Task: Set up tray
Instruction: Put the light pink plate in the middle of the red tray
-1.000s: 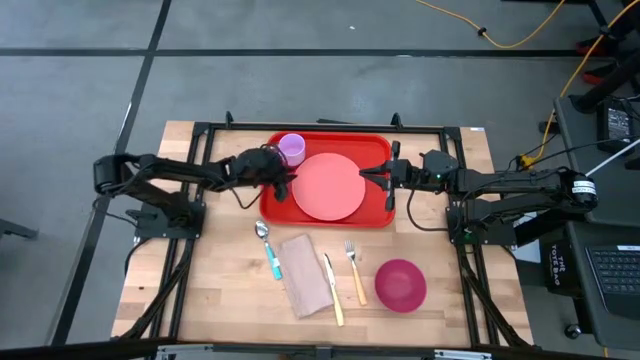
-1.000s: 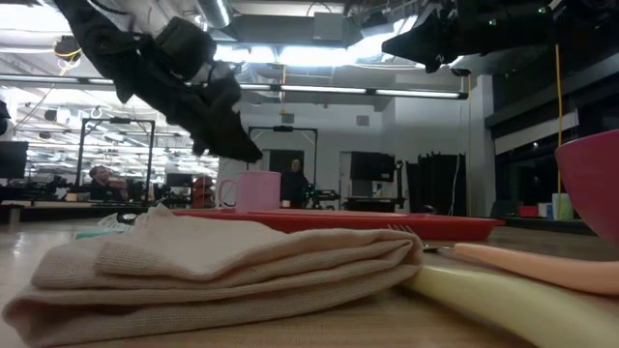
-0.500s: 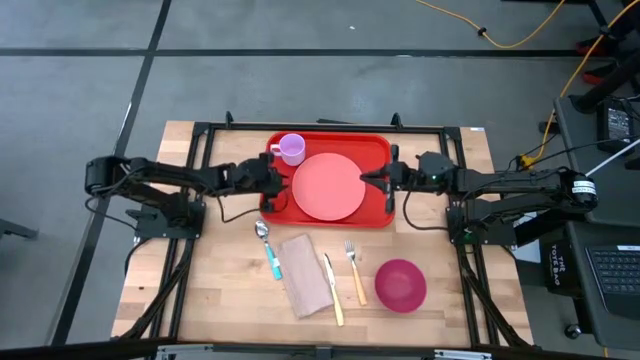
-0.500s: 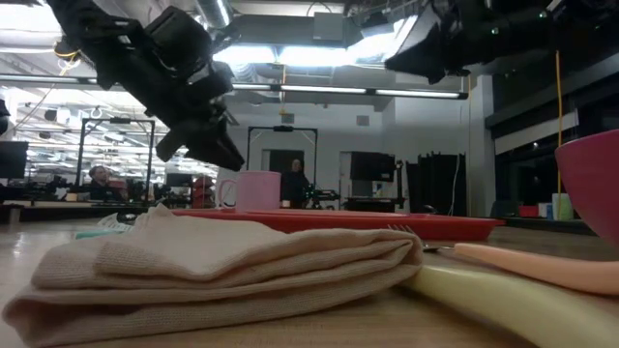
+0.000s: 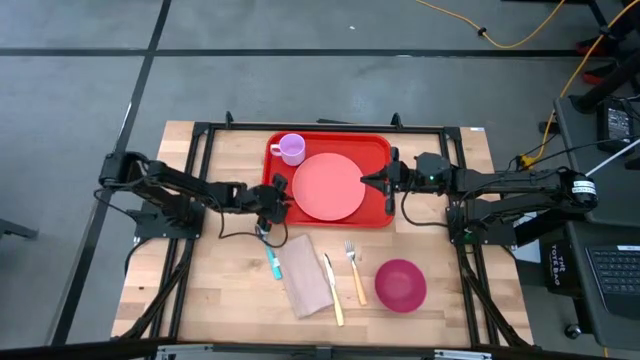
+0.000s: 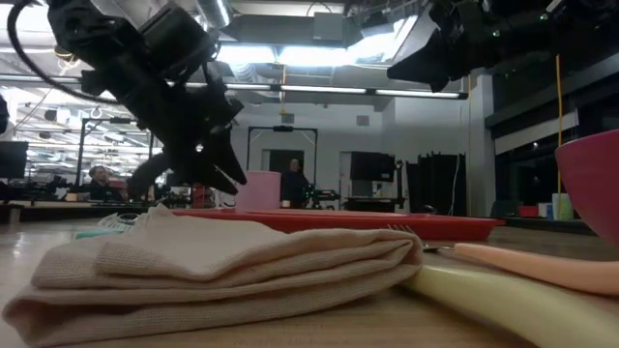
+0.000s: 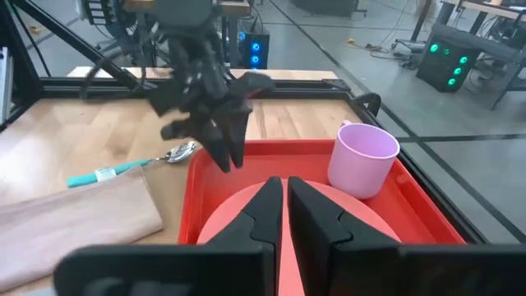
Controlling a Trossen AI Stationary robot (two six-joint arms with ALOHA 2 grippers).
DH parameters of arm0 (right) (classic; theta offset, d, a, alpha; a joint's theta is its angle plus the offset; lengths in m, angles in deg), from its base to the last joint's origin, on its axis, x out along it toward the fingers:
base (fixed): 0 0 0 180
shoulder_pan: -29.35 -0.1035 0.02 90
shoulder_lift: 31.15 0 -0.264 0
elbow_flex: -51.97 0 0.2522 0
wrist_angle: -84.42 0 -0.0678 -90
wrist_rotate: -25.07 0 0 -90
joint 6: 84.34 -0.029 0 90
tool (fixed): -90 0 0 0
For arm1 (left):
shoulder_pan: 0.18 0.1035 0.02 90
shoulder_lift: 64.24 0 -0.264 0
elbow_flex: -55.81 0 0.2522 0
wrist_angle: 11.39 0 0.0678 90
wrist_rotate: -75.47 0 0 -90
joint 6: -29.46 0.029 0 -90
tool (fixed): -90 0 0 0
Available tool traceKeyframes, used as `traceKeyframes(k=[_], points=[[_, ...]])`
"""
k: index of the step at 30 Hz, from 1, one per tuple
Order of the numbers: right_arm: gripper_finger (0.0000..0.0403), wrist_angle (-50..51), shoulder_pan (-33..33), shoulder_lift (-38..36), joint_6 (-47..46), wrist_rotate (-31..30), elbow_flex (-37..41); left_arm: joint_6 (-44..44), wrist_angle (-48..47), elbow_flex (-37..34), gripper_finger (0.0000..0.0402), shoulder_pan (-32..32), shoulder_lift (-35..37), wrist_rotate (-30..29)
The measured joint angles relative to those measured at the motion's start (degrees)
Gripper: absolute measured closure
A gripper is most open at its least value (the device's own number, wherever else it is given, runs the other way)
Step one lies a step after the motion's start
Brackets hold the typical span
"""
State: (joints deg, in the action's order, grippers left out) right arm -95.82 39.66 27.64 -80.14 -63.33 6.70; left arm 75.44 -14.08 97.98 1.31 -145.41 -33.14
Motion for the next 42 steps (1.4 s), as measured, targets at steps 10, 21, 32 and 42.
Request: traceKeyframes(k=[10,21,32,42], points=[[0.0374,0.0,0.0,0.0,-1.2,0.1,0.0,6.8,5.3,2.4,0.0311,0.3,-9.4,-1.8],[0.0374,0.1,0.0,0.0,-1.0,0.1,0.0,6.3,5.4,6.0,0.0311,1.0,-12.4,-2.6],[0.0374,0.2,0.0,0.0,-0.7,0.1,0.0,3.7,5.6,6.4,0.0321,-2.1,-9.5,-7.3],[0.0379,4.9,0.0,0.0,5.7,0.0,0.0,-10.9,-4.1,6.6,0.0372,-1.6,4.8,-5.1]])
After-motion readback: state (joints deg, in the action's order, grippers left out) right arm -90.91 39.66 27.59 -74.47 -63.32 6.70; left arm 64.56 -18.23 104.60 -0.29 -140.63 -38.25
